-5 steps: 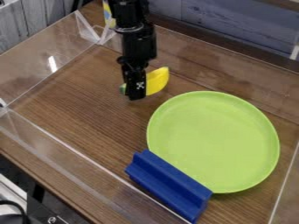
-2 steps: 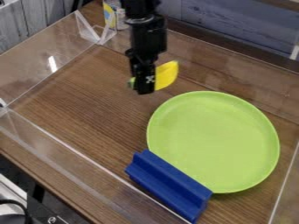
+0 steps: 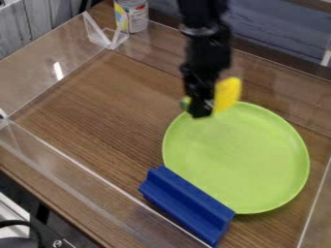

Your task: Put the banana in the green plate

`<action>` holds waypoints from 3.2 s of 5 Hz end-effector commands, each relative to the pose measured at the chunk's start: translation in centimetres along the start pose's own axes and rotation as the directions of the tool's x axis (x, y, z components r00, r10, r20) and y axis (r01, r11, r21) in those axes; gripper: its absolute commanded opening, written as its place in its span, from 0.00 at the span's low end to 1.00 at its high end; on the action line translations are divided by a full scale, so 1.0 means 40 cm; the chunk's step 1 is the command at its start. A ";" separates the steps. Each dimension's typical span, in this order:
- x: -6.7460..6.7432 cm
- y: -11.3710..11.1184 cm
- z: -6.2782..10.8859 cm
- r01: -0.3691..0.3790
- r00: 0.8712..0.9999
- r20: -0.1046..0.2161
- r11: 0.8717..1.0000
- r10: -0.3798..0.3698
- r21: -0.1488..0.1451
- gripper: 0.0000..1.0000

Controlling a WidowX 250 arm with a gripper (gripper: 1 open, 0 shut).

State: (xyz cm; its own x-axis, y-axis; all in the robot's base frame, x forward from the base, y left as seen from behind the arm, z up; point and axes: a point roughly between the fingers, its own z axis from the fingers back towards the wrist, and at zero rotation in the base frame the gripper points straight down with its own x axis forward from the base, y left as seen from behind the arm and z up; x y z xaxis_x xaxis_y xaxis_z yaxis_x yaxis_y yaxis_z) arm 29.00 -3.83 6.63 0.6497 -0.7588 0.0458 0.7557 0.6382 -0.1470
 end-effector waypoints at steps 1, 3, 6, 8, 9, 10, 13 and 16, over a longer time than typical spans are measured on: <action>0.055 -0.072 0.011 0.042 0.998 0.042 0.998 -0.043 0.038 0.00; 0.049 -0.116 -0.041 0.080 0.997 0.023 0.997 -0.080 0.017 0.00; 0.033 -0.097 -0.061 0.073 0.997 0.023 0.997 -0.073 0.013 0.00; 0.035 -0.087 -0.079 0.067 0.998 0.020 0.998 -0.067 0.009 0.00; 0.037 -0.082 -0.086 0.064 0.998 0.020 0.998 -0.064 0.008 0.00; 0.039 -0.076 -0.095 0.062 0.998 0.020 0.998 -0.062 0.007 0.00; 0.042 -0.063 -0.114 0.051 0.998 0.021 0.999 -0.052 0.002 0.00; 0.045 -0.054 -0.132 0.047 0.999 0.016 0.999 -0.047 -0.010 0.00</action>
State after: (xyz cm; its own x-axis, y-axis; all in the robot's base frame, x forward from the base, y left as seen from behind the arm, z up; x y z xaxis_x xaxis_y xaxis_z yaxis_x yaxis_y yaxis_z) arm 27.72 -7.60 1.98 0.6144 -0.7869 0.0579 0.7831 0.5992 -0.1665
